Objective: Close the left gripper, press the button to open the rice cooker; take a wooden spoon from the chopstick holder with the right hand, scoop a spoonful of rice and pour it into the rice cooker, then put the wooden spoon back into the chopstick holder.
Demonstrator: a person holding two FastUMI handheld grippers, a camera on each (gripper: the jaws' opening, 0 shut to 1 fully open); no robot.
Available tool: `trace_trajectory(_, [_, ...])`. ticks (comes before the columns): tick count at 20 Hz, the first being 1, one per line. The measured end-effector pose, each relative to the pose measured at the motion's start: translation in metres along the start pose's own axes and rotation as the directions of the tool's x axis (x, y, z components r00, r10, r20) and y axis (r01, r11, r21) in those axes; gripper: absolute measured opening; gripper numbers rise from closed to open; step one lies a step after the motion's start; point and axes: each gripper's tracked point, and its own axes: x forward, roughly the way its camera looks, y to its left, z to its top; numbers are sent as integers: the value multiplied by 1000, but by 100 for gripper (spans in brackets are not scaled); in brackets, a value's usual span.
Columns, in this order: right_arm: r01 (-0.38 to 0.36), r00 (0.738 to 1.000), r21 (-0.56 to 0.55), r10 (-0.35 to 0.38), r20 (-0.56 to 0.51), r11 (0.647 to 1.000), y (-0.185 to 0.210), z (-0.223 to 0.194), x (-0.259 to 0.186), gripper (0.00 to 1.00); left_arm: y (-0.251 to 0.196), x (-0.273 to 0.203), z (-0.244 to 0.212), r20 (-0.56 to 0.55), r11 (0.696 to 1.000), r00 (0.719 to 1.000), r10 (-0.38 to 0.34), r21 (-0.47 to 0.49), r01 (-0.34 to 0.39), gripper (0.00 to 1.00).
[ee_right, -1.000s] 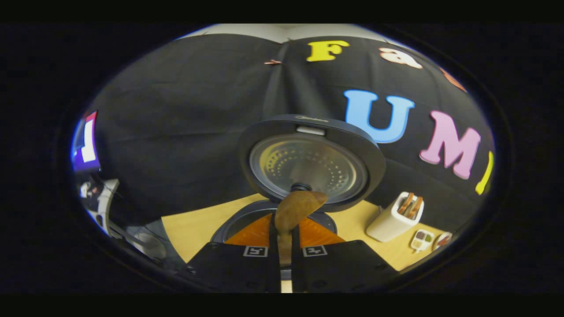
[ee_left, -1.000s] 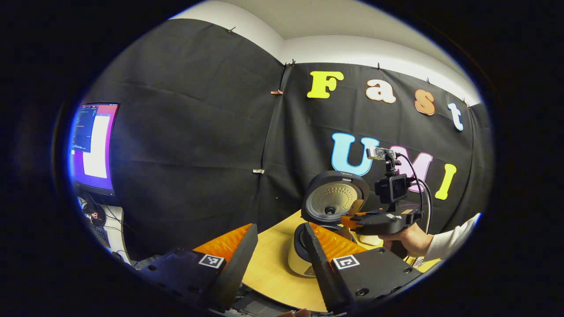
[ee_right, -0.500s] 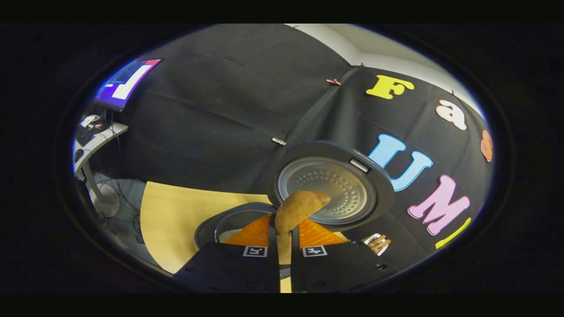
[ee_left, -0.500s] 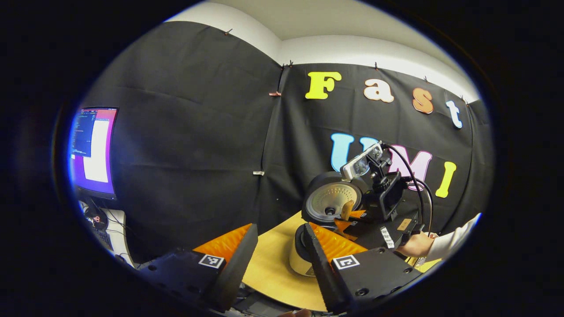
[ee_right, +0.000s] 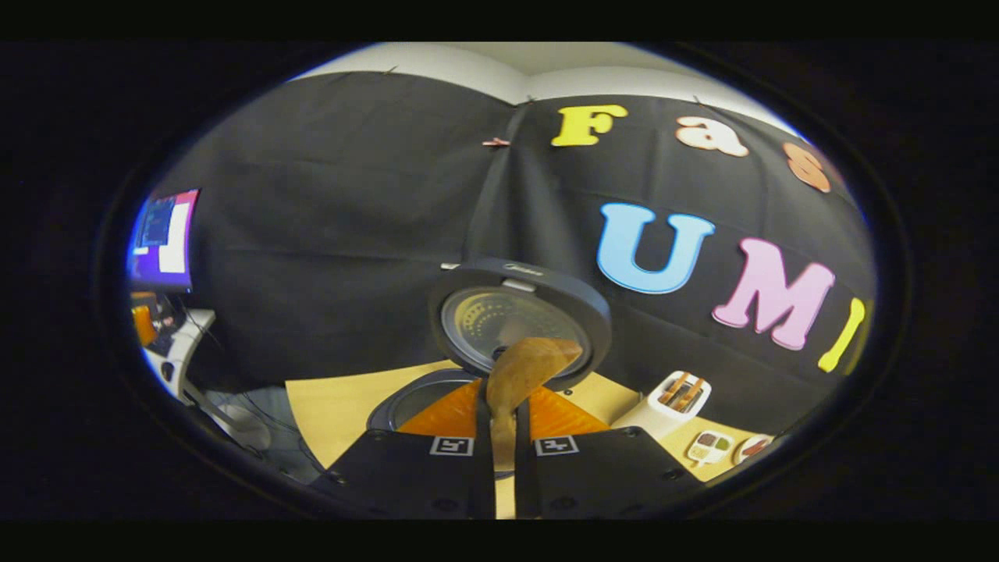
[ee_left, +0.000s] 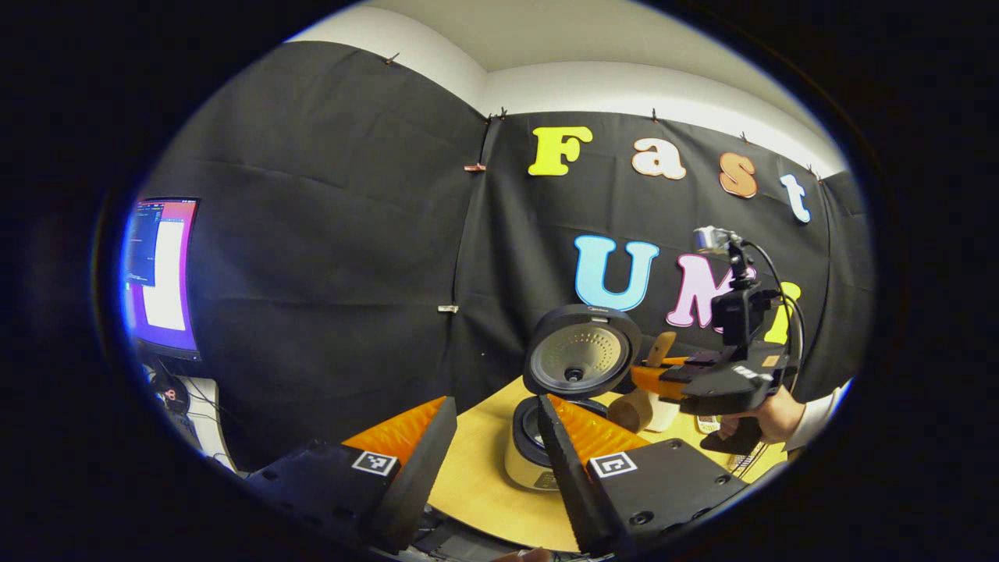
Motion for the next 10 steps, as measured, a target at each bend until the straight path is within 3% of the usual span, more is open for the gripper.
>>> trace_trajectory(3, [9,1000,116,-9,-4,993,-25,0,-29,14,-15,4,1,2,1000,1000,-29,8,29,75])
trace_trajectory(5, [45,999,189,-44,-10,981,-51,-2,-47,10,-26,5,2,3,999,999,-51,15,51,75])
trace_trajectory(10, [175,984,396,-178,-28,902,-143,-22,-105,10,-58,10,3,-5,994,995,-100,34,100,75])
